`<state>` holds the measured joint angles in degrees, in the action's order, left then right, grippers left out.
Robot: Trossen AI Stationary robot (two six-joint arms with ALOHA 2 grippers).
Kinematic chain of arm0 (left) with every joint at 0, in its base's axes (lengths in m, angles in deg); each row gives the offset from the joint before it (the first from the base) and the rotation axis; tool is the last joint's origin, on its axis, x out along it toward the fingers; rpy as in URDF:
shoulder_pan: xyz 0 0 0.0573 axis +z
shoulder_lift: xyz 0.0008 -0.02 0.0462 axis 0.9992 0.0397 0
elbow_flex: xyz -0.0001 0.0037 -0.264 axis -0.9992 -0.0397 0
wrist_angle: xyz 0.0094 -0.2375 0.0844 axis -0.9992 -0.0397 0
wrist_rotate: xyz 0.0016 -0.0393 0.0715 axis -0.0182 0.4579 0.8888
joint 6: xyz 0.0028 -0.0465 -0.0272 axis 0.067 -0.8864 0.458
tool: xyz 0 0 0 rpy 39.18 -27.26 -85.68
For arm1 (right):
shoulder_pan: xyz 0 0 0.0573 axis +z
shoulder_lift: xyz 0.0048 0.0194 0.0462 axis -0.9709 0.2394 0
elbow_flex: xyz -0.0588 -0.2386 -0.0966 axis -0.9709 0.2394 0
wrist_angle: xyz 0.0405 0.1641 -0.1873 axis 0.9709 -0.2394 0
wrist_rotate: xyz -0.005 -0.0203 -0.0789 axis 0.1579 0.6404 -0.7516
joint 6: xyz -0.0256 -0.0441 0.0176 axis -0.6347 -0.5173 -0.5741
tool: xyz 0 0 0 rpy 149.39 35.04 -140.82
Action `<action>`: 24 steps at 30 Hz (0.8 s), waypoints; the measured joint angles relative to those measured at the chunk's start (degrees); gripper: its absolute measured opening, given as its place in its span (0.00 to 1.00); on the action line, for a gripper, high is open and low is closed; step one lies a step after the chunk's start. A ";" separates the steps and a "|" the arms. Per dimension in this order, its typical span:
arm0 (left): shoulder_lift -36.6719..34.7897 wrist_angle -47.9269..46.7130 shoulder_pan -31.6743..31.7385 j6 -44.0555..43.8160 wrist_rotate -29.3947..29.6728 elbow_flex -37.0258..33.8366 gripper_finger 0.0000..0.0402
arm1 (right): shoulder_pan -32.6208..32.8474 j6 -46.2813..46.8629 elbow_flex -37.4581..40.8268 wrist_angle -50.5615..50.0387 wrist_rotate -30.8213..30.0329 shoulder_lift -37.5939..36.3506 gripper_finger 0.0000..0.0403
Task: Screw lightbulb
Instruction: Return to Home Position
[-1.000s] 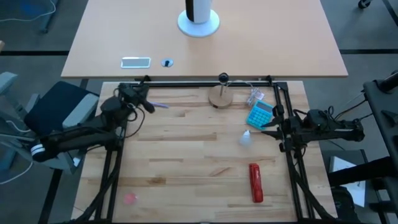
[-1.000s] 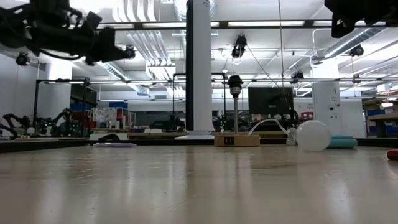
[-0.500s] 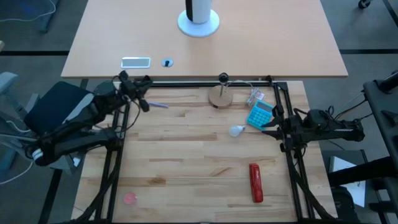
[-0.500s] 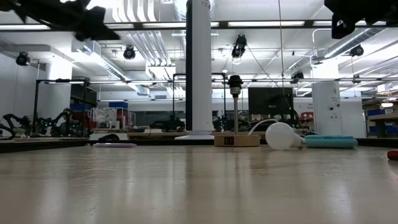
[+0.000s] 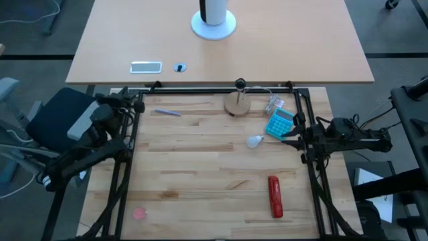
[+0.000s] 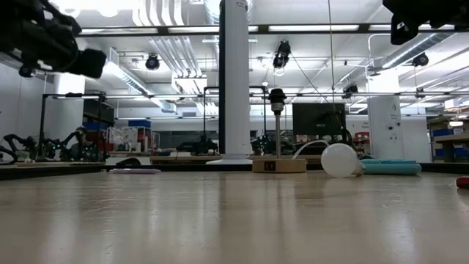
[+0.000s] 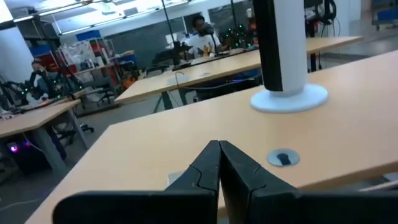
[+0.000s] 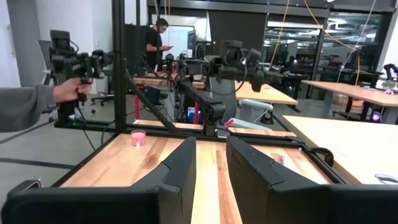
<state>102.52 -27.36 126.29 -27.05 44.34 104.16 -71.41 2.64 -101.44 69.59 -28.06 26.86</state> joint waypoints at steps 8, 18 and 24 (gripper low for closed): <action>-0.54 3.80 0.07 1.78 1.65 -4.59 0.00 | -0.02 -0.41 0.00 0.02 0.00 0.01 0.18; -0.16 3.66 0.07 0.96 5.35 -5.12 0.00 | 0.00 -1.55 0.00 0.00 -0.02 0.01 0.15; -0.57 2.64 0.02 -0.52 -5.16 -5.80 0.00 | -0.02 -5.97 2.78 2.30 -1.42 0.01 0.10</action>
<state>101.95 -24.72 126.31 -27.56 39.17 98.35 -71.43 -3.32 -98.66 71.89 -29.48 26.87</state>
